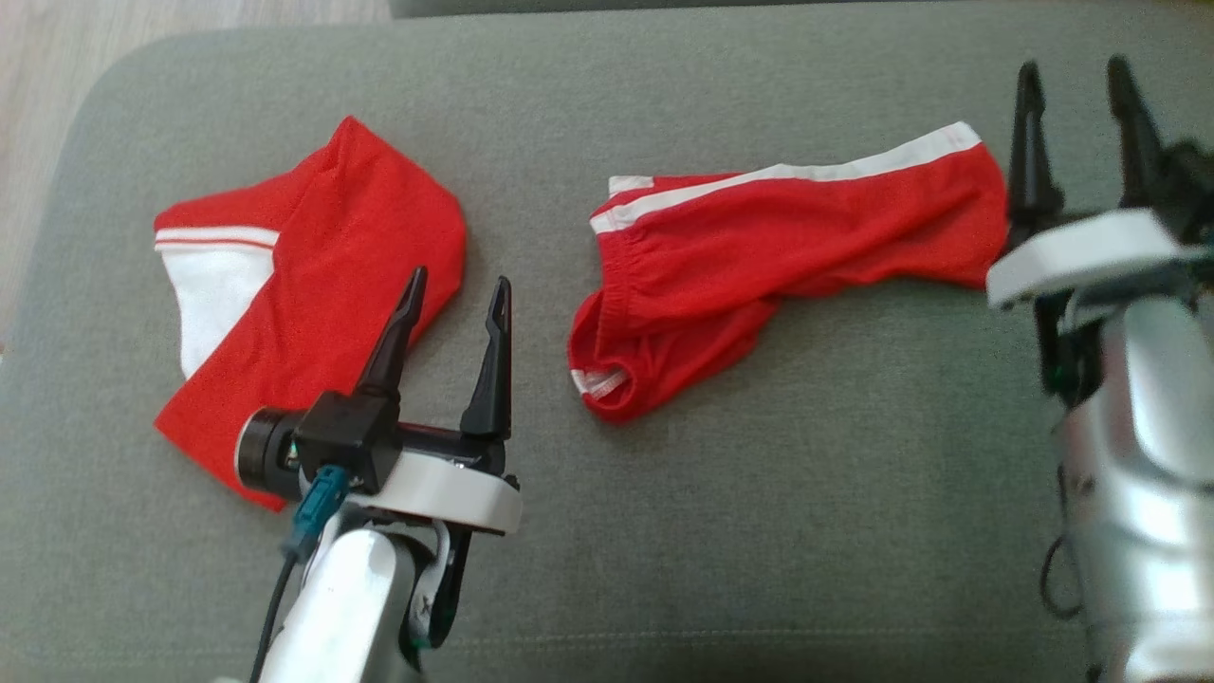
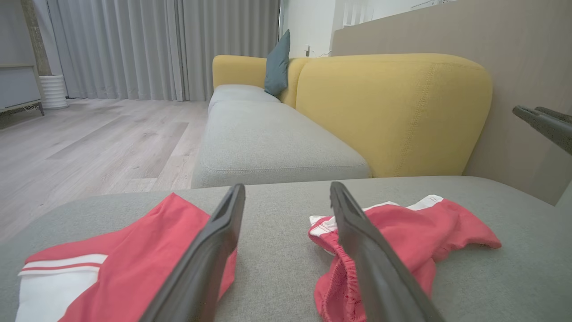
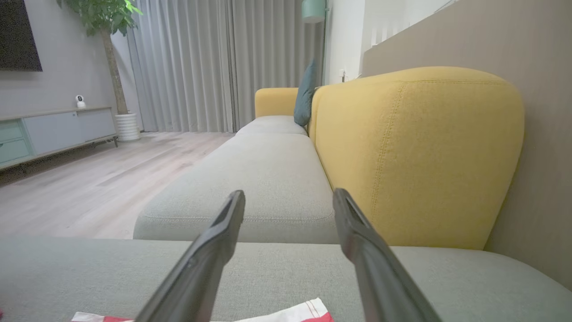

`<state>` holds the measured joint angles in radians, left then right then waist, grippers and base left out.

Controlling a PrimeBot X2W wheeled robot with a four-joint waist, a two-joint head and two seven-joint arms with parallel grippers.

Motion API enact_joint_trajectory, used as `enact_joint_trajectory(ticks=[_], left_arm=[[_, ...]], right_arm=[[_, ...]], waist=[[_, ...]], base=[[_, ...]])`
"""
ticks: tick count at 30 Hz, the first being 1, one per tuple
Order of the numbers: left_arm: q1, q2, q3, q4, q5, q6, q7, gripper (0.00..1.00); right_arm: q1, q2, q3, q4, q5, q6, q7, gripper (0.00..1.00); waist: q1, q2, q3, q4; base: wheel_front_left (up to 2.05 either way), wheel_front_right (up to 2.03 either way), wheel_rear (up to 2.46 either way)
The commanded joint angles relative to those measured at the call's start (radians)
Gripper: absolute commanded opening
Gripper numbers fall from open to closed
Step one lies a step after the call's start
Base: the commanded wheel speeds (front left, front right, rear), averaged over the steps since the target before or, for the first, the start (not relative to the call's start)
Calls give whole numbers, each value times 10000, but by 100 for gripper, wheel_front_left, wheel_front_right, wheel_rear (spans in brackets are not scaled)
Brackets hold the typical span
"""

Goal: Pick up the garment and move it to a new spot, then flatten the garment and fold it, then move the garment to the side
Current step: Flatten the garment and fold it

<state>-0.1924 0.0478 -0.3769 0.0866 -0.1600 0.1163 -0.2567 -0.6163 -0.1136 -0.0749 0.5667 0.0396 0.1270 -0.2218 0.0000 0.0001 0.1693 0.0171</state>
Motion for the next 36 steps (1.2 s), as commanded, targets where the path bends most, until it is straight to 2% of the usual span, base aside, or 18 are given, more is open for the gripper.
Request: enact_joint_trajectory(ticks=[1,7,12,21,26,36], left_arm=[[-197,24,323,-374,-65,79,-51,100],[-146,24,346,-392,-142,94,-51,100],[-141,24,375,-309,-172,49,-51,100],[-526,24,378,112,-275,-206,-51,100],[-1287,24,220,1559,-721,-482,38,100],[-3830,24,-48,4330,-1795,-771,1721,100]], right_arm=[[469,265,187,-996,138,37,-185,100],[2471,591,277,-2732,472,37,-286,100],[3464,627,464,-3443,1084,37,-323,100],[3749,632,786,-3927,1429,37,-355,100],[3664,632,936,-3983,1469,37,-364,100],[3523,633,1199,-3957,1648,37,-386,100]], waist=[[0,-1,-146,-149],[0,-1,-236,-361],[0,-1,-190,-570],[0,-1,87,-1039],[0,-1,343,-1313],[0,-1,961,-1859]], base=[[0,0,0],[0,0,0],[0,0,0],[0,0,0],[0,0,0],[0,0,0]])
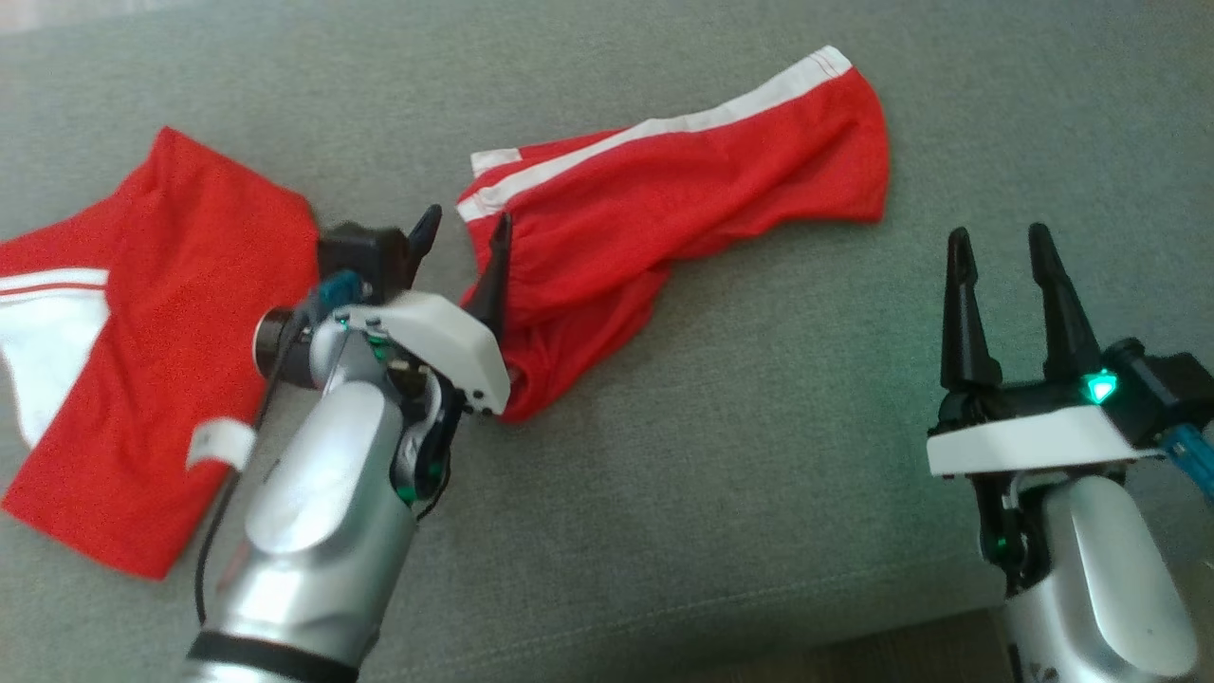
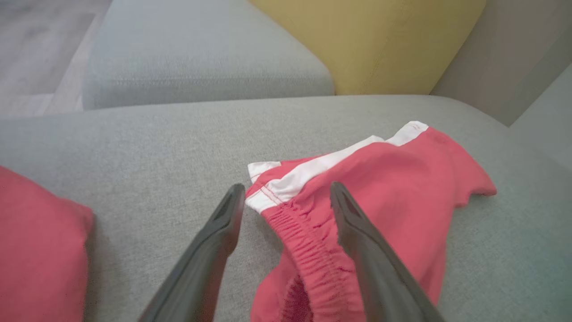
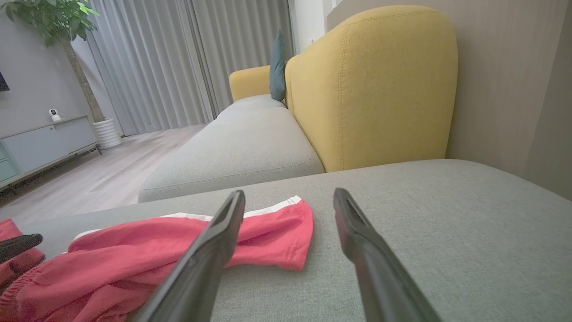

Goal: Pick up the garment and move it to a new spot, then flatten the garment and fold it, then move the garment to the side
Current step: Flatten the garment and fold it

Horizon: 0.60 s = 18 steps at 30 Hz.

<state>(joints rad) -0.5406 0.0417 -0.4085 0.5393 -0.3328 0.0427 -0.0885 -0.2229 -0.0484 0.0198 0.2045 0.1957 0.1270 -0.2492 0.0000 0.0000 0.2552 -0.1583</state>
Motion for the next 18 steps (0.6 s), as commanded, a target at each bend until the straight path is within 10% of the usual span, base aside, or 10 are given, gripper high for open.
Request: enact_joint_trajectory(ticks=[1,18], left_arm=[[-507,85,253,17,-159,-20,154,100],[-1795,85,-67,1922,-908,30,488,100]], right_arm=[[-431,-19,278,-327,106,37,-114,100],[-487,-19,400,-409,253,37,-124,100]], waist=[[0,0,138,-147],[0,0,403,-360]], base=[[0,0,0],[0,0,0]])
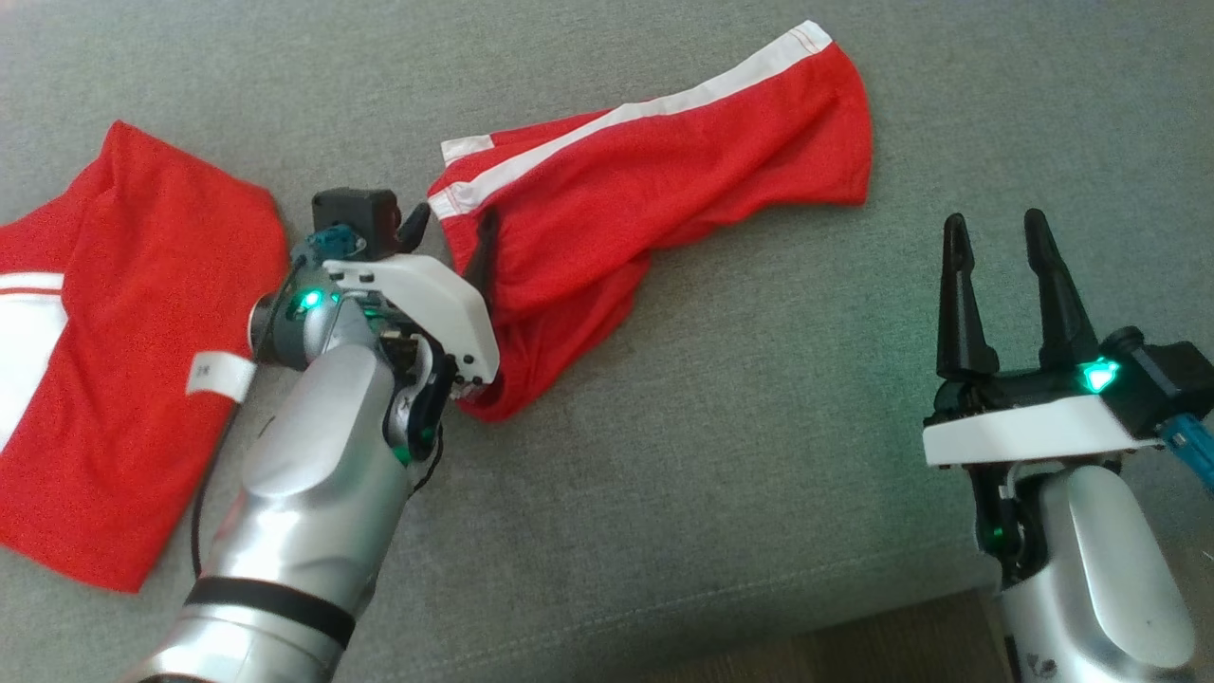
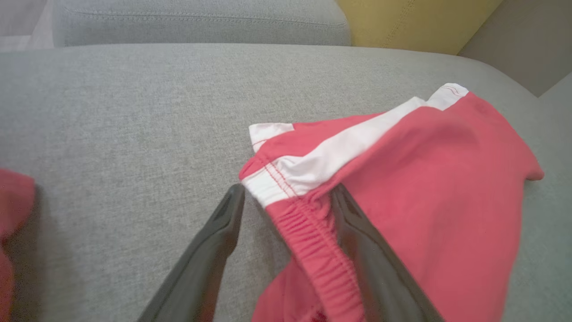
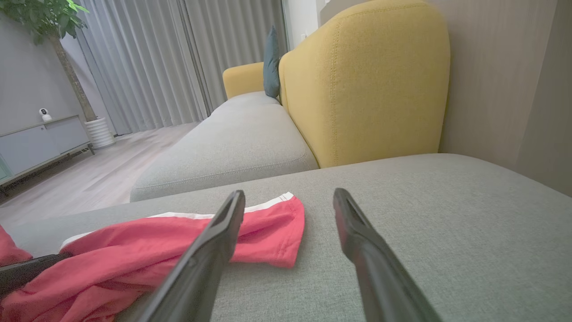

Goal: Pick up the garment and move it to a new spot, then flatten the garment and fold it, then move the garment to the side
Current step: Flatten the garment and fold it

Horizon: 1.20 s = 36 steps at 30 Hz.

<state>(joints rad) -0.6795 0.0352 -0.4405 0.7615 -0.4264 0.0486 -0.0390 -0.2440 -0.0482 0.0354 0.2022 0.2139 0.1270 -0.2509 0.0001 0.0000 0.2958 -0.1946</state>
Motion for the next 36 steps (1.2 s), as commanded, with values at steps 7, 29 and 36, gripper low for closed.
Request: enact_joint_trajectory(ticks=[7,29,36], left_arm=[[-706,150,66,173,-417,-55,35,100],[-1199,150,-356,588,-798,-116,-1178,0],[-1075,163,-546,70,-685,-156,-1840,0]], right_arm=[[-306,-20,326,-410,164,37,-108,100],[-286,-20,318,-275,164,37,-108,100],[-218,-20,206,-244,86,37,-108,100]], waist=[[-1,0,73,-67],[-1,0,-31,11],[-1,0,-272,225]], base=[[0,0,0],[0,0,0],[0,0,0]])
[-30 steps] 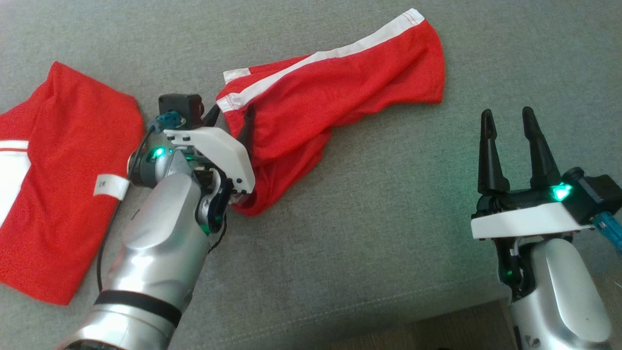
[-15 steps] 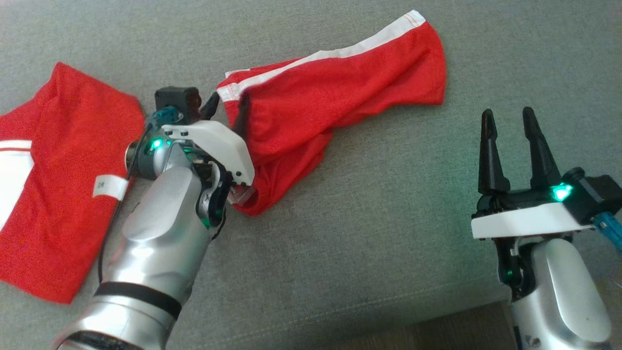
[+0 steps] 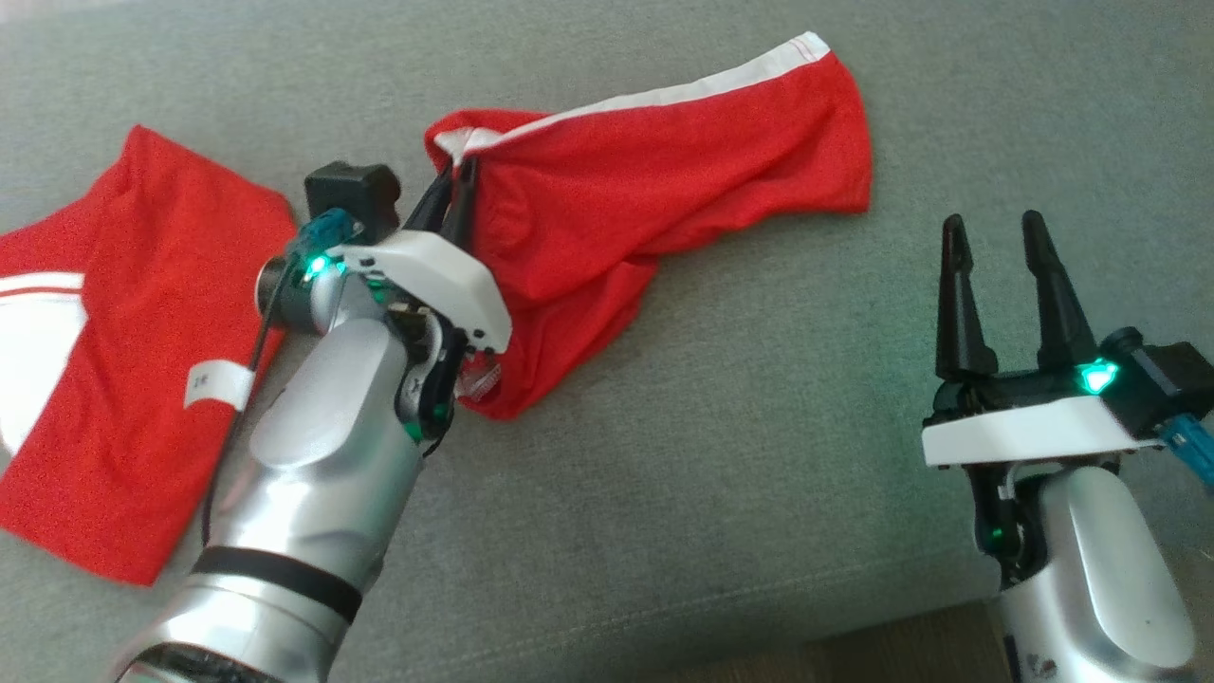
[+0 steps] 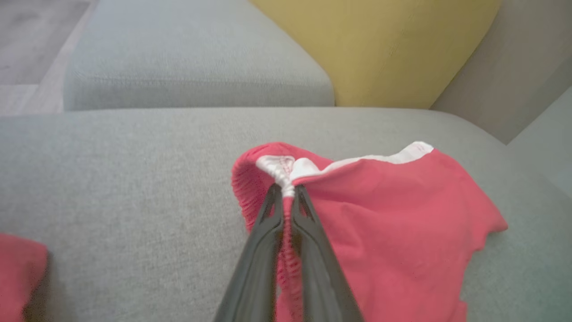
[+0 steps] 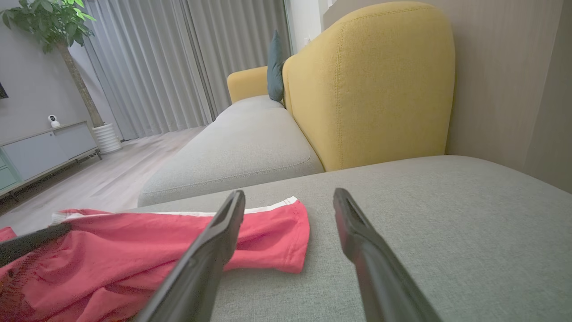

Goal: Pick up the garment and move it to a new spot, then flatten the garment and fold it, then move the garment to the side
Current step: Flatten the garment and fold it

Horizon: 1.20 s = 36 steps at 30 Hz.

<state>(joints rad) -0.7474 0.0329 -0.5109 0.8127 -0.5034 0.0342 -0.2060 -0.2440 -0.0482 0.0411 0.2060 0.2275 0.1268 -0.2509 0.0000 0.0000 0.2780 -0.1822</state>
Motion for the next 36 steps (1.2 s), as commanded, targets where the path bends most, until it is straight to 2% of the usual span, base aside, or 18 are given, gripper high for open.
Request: enact_joint_trajectory(ticks=[1,8,14,17,20,25,31,36], left_arm=[[-323,191,102,-592,149,-17,-242,0],[511,293,-407,-1934,654,-7,-466,0],[1048,617,-547,-3570,1124,342,-527,0],[991,714,-613,-4041,1316,340,-538,0],[711,713,-735,-4094,1423,247,-529,0],[-214,694,-886,-3909,1640,120,-334,0],[-1491,521,-1227,-3642,1826,-294,-184,0],[-2712,373,-1099,-3401,1871,-312,-362,0]], right_arm=[[-199,-20,120,-273,-63,39,-108,100],[-56,-20,4,-132,-124,39,-108,100],[-26,-20,24,22,-190,39,-108,100],[-82,-20,144,102,-153,39,-109,100],[-180,-20,213,100,-37,39,-109,100],[-410,-20,3,-60,355,39,-109,100],[-552,-20,-295,-196,950,39,-109,100],[-580,-20,-182,-230,1220,39,-109,100]], waist=[[0,0,-156,170],[0,0,-628,690],[0,0,-1050,1113],[0,0,-1227,1089],[0,0,-1329,867],[0,0,-1284,120],[0,0,-1194,-864],[0,0,-1169,-1465]], base=[[0,0,0],[0,0,0],[0,0,0],[0,0,0],[0,0,0],[0,0,0],[0,0,0],[0,0,0]])
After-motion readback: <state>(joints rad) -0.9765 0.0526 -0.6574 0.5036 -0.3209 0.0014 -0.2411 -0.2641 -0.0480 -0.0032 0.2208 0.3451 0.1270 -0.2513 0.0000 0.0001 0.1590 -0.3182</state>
